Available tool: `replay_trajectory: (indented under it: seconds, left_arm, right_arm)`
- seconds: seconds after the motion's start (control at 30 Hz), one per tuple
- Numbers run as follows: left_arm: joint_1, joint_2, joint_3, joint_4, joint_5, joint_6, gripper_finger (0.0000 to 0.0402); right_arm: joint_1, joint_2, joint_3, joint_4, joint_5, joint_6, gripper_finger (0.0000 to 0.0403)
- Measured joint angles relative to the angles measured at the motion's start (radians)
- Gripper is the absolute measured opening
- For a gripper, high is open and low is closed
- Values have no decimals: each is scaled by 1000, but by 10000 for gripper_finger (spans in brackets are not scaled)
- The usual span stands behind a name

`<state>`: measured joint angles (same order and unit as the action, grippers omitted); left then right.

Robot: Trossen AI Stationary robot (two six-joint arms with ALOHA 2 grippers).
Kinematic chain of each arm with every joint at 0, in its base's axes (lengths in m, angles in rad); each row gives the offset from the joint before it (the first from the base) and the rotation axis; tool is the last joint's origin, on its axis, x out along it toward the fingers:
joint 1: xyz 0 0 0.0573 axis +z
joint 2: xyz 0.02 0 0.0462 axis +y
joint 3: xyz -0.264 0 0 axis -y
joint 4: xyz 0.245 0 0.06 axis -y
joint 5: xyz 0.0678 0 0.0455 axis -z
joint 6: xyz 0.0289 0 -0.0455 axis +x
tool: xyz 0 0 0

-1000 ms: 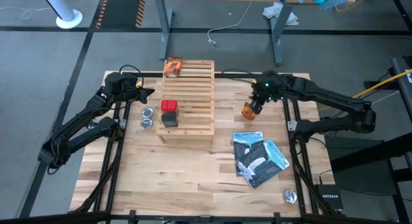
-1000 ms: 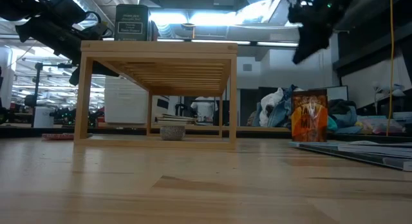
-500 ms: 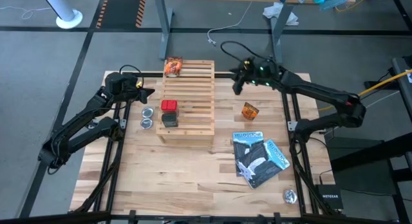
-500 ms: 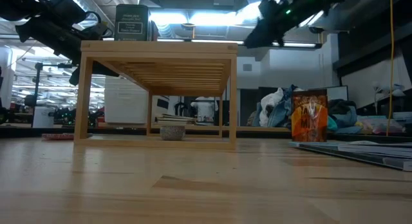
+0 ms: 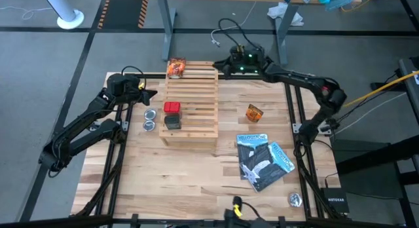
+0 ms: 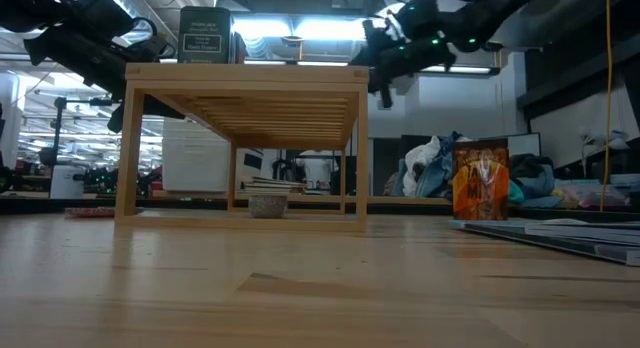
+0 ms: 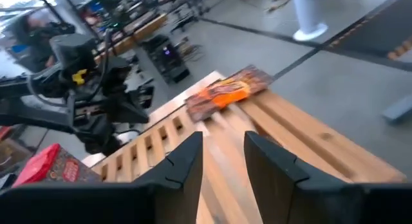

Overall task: Shelf spices
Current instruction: Remove the orange seasoning pack from the shelf

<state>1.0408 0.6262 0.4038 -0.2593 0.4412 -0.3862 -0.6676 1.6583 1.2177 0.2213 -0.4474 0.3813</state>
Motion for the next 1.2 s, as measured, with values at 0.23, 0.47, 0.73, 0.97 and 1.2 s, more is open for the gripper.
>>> replay_trajectory:
  seconds: [0.23,0.47,0.73,0.97,1.2]
  left_arm:
    - [0,0,0,0,0,0,0]
    - [0,0,0,0,0,0,0]
    - [0,1,-11,9,-25,0,0]
    - [0,4,-23,82,-65,72,0]
    - [7,8,-22,405,-64,49,0]
  right_arm:
    - [37,104,165,9,-16,-11,120]
    - [39,157,292,-113,-15,-12,120]
    - [39,162,301,-121,0,-12,120]
    - [32,172,301,-122,-33,36,120]
    - [32,176,301,-147,-34,77,120]
